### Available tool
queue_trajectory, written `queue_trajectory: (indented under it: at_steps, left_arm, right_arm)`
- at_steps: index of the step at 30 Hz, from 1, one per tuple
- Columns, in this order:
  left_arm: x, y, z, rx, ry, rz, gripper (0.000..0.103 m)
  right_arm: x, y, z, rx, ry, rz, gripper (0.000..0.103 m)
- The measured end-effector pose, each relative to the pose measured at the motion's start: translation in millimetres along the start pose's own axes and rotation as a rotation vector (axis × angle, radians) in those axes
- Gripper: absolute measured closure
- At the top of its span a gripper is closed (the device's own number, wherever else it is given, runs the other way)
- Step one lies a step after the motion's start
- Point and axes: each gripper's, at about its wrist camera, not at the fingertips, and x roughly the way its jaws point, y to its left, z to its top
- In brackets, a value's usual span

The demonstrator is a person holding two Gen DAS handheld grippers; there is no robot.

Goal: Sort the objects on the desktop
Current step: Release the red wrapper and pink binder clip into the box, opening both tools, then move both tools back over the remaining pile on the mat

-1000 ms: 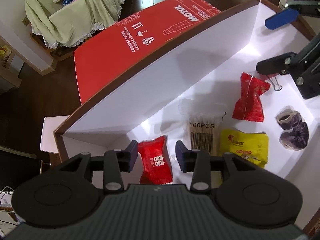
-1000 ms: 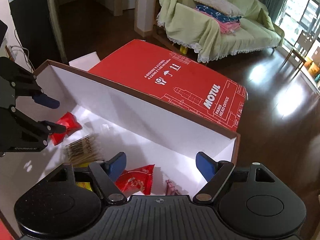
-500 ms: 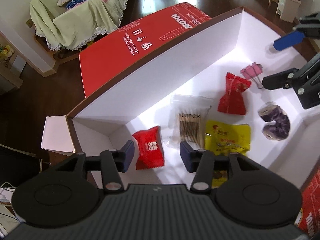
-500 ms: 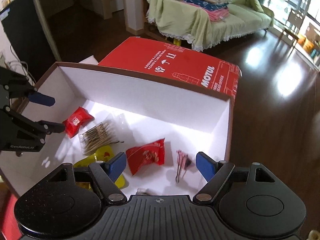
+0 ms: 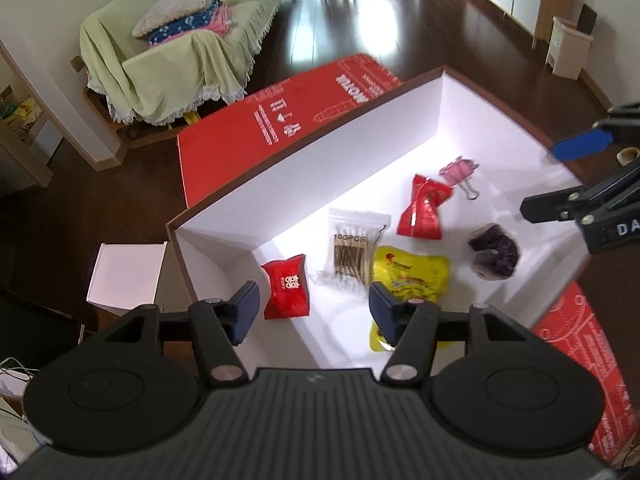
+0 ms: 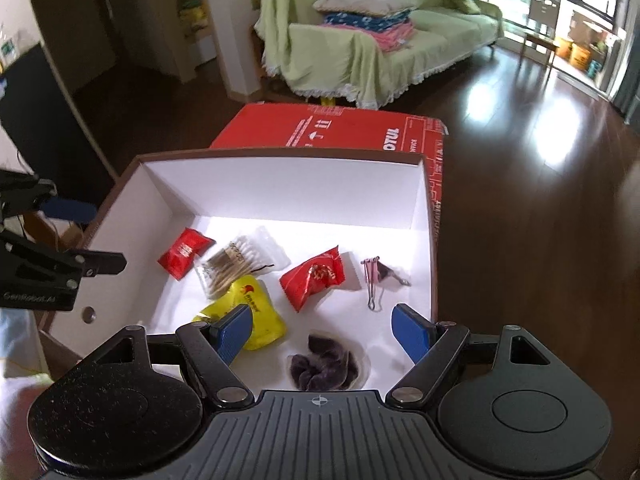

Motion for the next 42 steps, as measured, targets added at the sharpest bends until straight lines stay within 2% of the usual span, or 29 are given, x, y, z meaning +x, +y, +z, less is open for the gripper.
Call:
queue_trajectory:
  at_steps: [5, 9, 15, 21, 28, 33, 42]
  left_arm:
    - [-41, 1, -19, -0.024, -0.057, -0.013, 0.042]
    - [-73, 8, -47, -0.053, -0.087, -0.027, 0.04]
    - [-94, 21, -104, -0.138, -0.05, -0.029, 0.038]
    - [-82, 25, -156, -0.265, 0.055, -0.061, 0.038]
    - [-55, -3, -194, -0.317, 0.169, -0.103, 0.038]
    - [-33, -13, -197, -0.362, 0.212, -0.125, 0.038]
    - [-4, -15, -186, -0.398, 0.221, -0.112, 0.038]
  right_arm:
    - [-36, 5, -14, 0.061, -0.064, 0.011, 0.024]
    - [-65, 9, -33, 0.09, -0.098, 0.017, 0.024]
    - [-90, 20, -69, 0.128, -0.094, 0.034, 0.024]
    - [-84, 31, -112, 0.179, 0.006, 0.055, 0.024]
    - [-58, 44, -149, 0.217, 0.132, 0.085, 0.024]
    - [-45, 42, -156, 0.227, 0.184, 0.087, 0.024]
    - [-19, 21, -160, 0.252, 0.251, 0.069, 0.024]
